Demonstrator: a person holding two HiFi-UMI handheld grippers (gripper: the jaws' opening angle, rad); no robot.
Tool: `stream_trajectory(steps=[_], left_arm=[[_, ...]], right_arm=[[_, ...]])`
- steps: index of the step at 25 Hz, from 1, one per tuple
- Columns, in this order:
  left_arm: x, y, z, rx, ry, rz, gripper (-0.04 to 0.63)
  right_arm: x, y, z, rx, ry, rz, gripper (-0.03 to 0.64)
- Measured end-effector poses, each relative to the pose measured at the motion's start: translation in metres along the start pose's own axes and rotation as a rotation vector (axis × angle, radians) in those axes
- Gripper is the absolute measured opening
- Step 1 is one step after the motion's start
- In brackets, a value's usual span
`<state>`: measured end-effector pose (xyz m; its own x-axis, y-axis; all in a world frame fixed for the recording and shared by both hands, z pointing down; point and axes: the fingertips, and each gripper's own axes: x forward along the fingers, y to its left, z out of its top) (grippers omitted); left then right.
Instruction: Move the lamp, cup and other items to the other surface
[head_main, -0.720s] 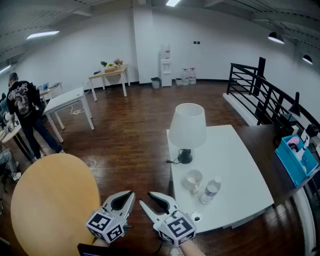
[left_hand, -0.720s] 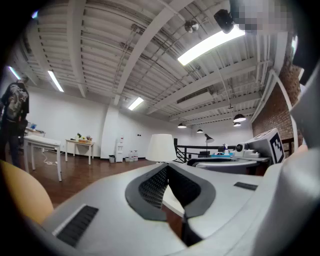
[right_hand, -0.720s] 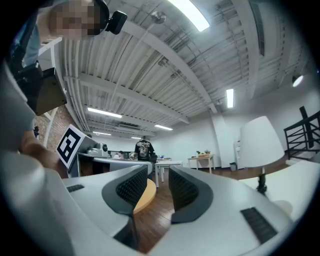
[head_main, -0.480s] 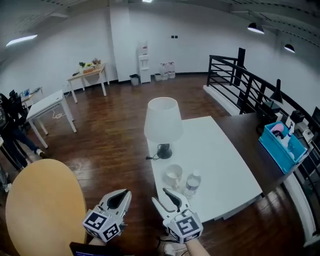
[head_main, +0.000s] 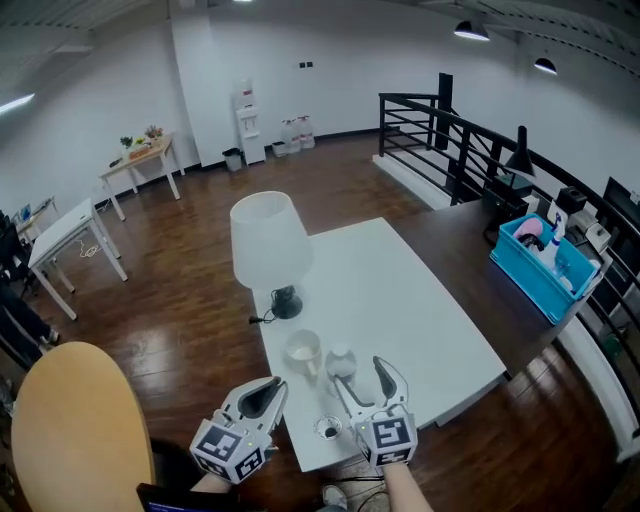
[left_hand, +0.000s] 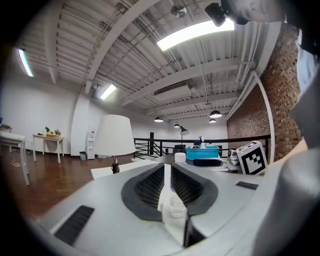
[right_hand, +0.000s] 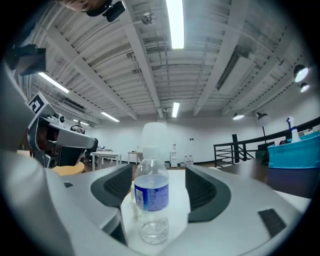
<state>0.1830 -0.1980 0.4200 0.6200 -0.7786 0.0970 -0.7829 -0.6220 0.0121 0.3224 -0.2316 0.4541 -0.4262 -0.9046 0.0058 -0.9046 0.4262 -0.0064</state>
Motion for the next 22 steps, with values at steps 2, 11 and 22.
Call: stream_trajectory(steps=[2, 11, 22], left_arm=[[0.017, -0.006, -0.006, 0.004, -0.009, 0.018, 0.052], [0.057, -0.016, -0.033, 0.012, -0.012, 0.083, 0.052], [0.050, -0.003, -0.045, -0.028, 0.009, 0.129, 0.052]], right_arm=[[0.011, 0.001, -0.014, -0.012, 0.019, 0.046, 0.350], [0.049, 0.019, -0.042, -0.032, 0.018, 0.163, 0.363], [0.053, 0.033, -0.045, -0.051, 0.043, 0.239, 0.284]])
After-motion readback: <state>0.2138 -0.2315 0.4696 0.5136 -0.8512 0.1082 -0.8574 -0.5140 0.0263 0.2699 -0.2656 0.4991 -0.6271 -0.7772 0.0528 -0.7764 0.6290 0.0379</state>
